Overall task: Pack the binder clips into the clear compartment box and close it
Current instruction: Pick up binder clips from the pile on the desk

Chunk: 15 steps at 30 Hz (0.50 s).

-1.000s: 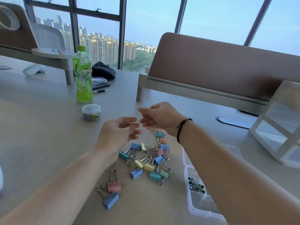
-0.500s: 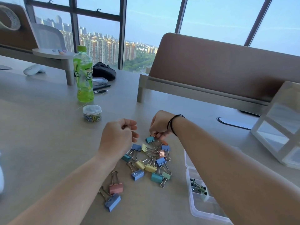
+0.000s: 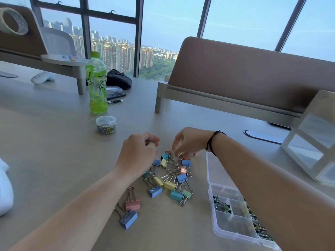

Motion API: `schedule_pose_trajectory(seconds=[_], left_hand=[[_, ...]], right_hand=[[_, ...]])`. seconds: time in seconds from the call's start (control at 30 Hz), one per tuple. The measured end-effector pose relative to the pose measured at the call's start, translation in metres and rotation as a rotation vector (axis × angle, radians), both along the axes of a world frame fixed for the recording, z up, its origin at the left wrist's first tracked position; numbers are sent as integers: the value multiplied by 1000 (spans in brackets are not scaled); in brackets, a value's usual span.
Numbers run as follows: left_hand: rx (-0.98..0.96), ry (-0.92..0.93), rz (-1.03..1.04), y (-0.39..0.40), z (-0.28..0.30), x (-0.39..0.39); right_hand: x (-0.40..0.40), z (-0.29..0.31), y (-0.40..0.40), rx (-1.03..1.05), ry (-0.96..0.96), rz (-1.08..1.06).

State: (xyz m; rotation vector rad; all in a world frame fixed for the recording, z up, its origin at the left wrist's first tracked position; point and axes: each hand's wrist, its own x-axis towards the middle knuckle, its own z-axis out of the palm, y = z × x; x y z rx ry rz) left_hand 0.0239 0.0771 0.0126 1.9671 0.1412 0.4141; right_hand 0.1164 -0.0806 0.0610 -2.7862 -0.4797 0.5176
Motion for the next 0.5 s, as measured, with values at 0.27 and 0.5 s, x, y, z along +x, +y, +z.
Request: schedule_pose_trajectory(seconds=[0.27,0.5], left_hand=[[132,-37,4,0,1,-2],[243,-78,-2,1,-1,-4]], right_hand=[[-15,11,8,-45,120,46],[-16,9,18,6,143,81]])
